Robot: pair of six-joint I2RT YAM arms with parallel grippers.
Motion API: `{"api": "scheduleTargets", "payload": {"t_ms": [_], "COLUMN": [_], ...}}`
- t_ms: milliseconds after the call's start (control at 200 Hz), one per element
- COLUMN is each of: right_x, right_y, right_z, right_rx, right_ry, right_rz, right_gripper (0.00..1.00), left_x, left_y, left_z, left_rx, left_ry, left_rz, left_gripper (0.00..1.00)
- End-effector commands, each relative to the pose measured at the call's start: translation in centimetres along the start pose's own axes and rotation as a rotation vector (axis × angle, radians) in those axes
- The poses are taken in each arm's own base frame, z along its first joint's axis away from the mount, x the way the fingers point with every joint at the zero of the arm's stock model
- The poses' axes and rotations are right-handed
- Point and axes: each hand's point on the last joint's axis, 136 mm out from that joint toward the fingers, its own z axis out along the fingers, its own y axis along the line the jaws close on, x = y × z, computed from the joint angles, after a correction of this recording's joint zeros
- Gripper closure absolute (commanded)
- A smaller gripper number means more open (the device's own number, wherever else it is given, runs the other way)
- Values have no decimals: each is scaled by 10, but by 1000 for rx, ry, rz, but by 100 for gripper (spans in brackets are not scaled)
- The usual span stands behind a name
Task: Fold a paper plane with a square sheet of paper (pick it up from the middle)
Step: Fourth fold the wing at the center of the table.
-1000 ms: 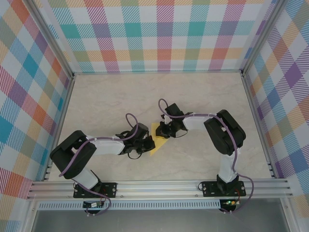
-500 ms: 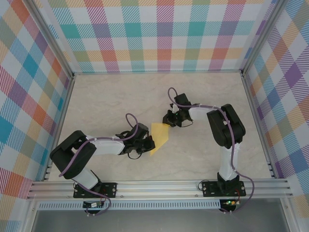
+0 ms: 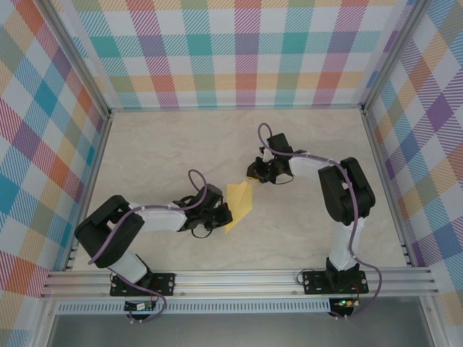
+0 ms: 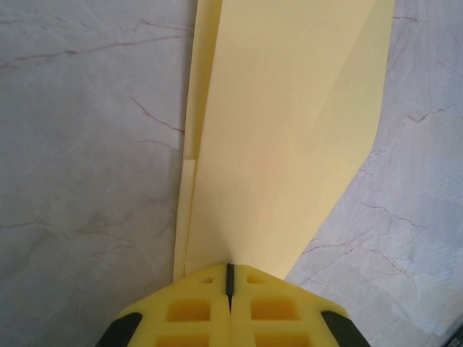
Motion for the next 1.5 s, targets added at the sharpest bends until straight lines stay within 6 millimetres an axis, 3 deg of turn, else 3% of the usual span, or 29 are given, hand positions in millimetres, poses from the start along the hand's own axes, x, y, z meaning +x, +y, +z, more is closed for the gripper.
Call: {"api": "scheduleTargets", "payload": {"t_ms": [0, 210, 550, 905, 1015, 1125, 1170, 1340, 1495], "right_x": [23, 65, 82, 90, 91, 92, 92, 94, 94], "right_y": [25, 31, -30, -46, -48, -50, -50, -53, -55], "right_z": [-3, 27, 51, 49, 49, 48, 48, 48, 48], "right_rx": [-79, -132, 60, 111, 116, 123, 125, 134, 139], "right_ry": [49, 175, 196, 192, 193, 194, 194, 196, 199], "right_rz": [-46, -30, 21, 42, 43, 43, 42, 43, 43], "right_gripper": [84, 87, 91, 92, 92, 92, 92, 92, 92], "left_x": [36, 36, 32, -12, -15, -11, -9, 6, 25], "left_y": [64, 63, 52, -22, -48, -60, -58, -18, 16], "left_z": [1, 4, 1, -52, -50, -34, -27, -4, -2], "left_rx": [-232, -230, -199, -42, 86, 171, 177, 74, -10], "left_ry": [113, 115, 111, -29, -18, 33, 44, 74, 109], "left_rz": [-13, -14, -3, 29, -13, -64, -90, -173, -213], "left_gripper": [96, 96, 94, 83, 80, 80, 80, 80, 81]}}
